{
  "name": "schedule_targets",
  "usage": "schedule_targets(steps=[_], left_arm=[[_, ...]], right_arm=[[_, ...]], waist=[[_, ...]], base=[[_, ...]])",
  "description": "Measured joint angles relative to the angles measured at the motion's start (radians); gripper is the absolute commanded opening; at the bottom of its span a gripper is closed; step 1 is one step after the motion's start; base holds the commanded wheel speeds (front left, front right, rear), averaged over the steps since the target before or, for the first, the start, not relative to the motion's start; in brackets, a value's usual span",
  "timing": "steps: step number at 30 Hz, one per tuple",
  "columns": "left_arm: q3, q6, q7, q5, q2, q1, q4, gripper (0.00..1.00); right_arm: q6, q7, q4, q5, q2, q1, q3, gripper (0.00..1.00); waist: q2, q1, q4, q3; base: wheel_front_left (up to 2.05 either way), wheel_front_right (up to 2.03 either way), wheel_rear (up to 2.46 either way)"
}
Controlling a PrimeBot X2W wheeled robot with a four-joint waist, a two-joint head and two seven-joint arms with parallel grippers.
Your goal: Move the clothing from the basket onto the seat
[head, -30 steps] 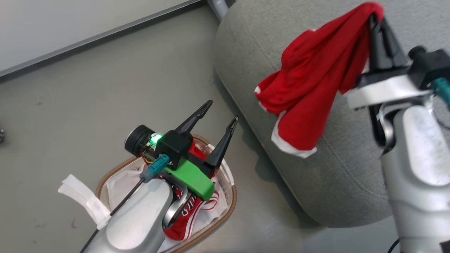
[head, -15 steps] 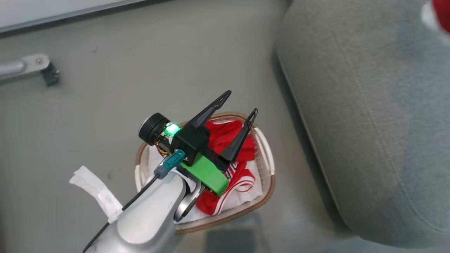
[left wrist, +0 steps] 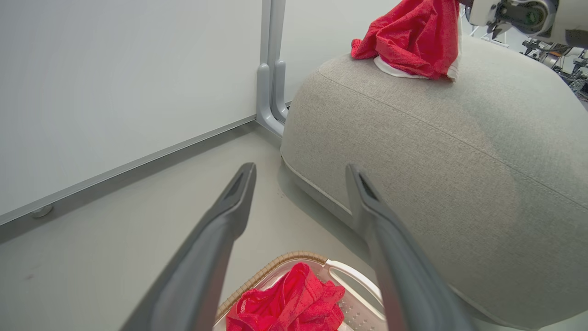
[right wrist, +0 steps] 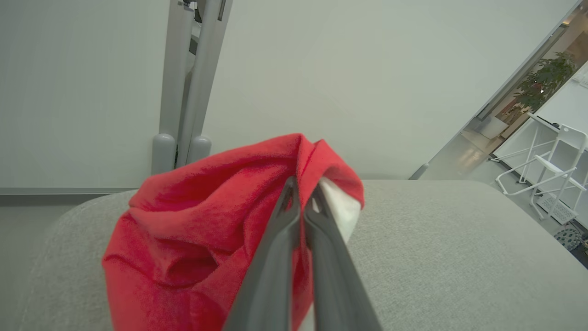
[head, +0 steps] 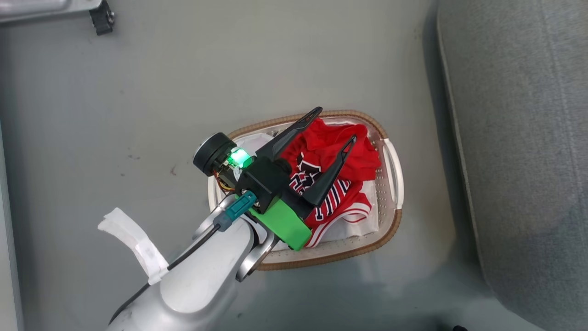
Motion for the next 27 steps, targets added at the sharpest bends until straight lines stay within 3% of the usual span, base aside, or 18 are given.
schedule_targets(steps=[8, 10, 11, 19, 27], left_arm=[[-0.003, 0.0, 0.0, -0.002, 0.016, -0.016, 0.012, 1.0], [0.0, 0.0, 0.0, -0.002, 0.017, -0.016, 0.014, 1.0], [0.002, 0.0, 0.0, -0.003, 0.019, -0.016, 0.017, 1.0], [0.037, 0.0, 0.0, -0.014, 0.025, -0.008, 0.028, 1.0], [0.146, 0.0, 0.0, -0.023, 0.022, 0.052, 0.027, 1.0]], right_arm=[[0.0, -0.067, 0.124, -0.041, 0.08, 0.027, -0.028, 0.0], [0.0, -0.08, 0.134, -0.042, 0.085, 0.028, -0.032, 0.31], [0.0, -0.084, 0.135, -0.042, 0.09, 0.03, -0.035, 1.0], [0.0, -0.096, 0.135, -0.032, 0.12, 0.088, -0.004, 1.0], [0.0, -0.096, 0.098, 0.011, 0.113, 0.143, 0.08, 1.0]], waist=[[0.0, 0.0, -0.001, 0.051], [0.0, 0.0, -0.01, 0.05], [0.0, 0.0, -0.016, 0.047], [0.0, 0.0, -0.044, 0.0], [0.0, -0.0001, -0.059, -0.087]], base=[[0.0, 0.0, 0.0], [0.0, 0.0, 0.0], [0.0, 0.0, 0.0], [0.0, 0.0, 0.0], [0.0, 0.0, 0.0]])
